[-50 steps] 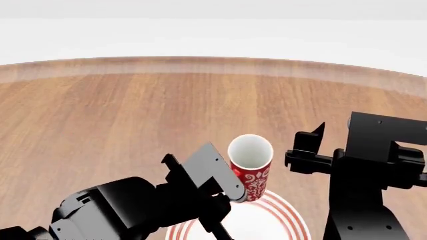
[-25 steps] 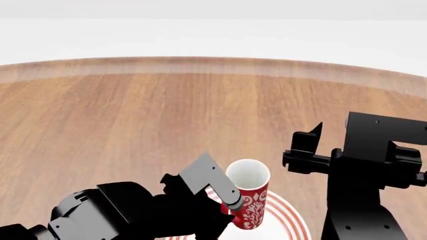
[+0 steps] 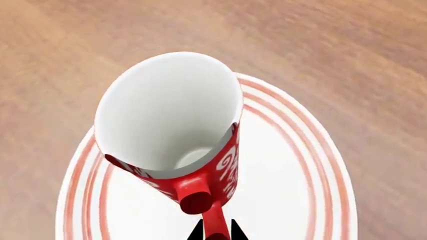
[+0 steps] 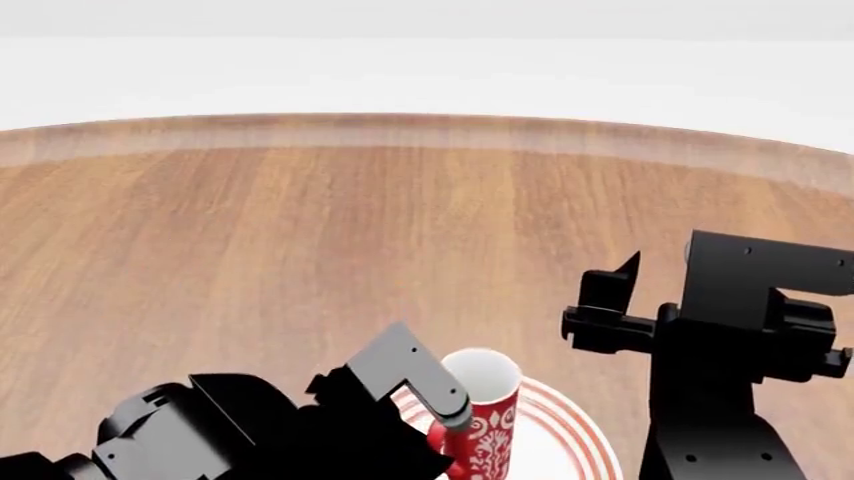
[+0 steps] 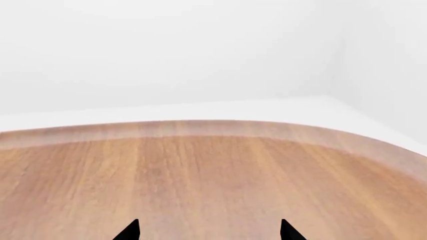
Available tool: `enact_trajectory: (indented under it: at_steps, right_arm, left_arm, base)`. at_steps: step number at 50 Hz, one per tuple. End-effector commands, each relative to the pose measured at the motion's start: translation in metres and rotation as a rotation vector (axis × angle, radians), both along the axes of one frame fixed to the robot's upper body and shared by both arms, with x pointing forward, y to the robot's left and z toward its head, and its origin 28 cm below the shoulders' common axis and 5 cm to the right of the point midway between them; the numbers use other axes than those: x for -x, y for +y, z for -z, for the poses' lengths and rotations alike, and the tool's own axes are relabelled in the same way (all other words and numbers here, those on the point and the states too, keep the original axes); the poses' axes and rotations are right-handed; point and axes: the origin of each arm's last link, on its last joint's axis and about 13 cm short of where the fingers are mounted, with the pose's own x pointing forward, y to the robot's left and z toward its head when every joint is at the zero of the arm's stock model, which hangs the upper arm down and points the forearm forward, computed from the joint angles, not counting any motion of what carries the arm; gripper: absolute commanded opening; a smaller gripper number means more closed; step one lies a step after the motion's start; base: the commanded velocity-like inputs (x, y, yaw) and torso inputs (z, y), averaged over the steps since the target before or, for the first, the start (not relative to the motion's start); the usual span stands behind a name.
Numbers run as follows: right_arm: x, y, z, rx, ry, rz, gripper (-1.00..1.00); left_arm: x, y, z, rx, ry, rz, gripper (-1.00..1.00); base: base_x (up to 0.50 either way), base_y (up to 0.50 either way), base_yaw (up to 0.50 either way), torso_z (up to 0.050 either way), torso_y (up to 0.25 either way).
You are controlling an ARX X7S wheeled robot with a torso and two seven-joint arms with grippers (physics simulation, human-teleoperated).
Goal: Pick up the red mug and put it on the plate
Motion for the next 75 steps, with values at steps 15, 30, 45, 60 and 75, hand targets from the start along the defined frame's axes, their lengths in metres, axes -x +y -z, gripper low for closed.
enact_trajectory:
  at_steps: [15,30,45,60,75]
  right_arm:
    - [-0.001,0.002,0.001,-0.004,-0.001,-0.008,1.00]
    - [-0.002,0.003,0.003,-0.009,-0.001,-0.016,1.00]
    - [-0.003,0.004,0.005,-0.010,0.003,-0.018,1.00]
    - [-0.004,0.005,0.003,-0.012,0.001,-0.023,1.00]
    - [-0.005,0.008,0.005,-0.010,0.007,-0.031,1.00]
  left_arm:
    - [0.005,0.007,0.010,-0.145,-0.010,-0.080,-1.00]
    - [0.010,0.010,0.018,-0.169,0.036,-0.056,-1.00]
    - [0.010,0.010,0.020,-0.165,0.048,-0.030,-1.00]
    - [0.009,0.010,0.018,-0.165,0.039,-0.017,1.00]
    - [0.005,0.008,0.013,-0.133,0.032,0.052,1.00]
  base:
    - [0.00,0.00,0.00,0.000,0.000]
    - [0.00,0.00,0.00,0.000,0.000]
    - [0.00,0.00,0.00,0.000,0.000]
    - [0.00,0.00,0.00,0.000,0.000]
    - [0.00,0.00,0.00,0.000,0.000]
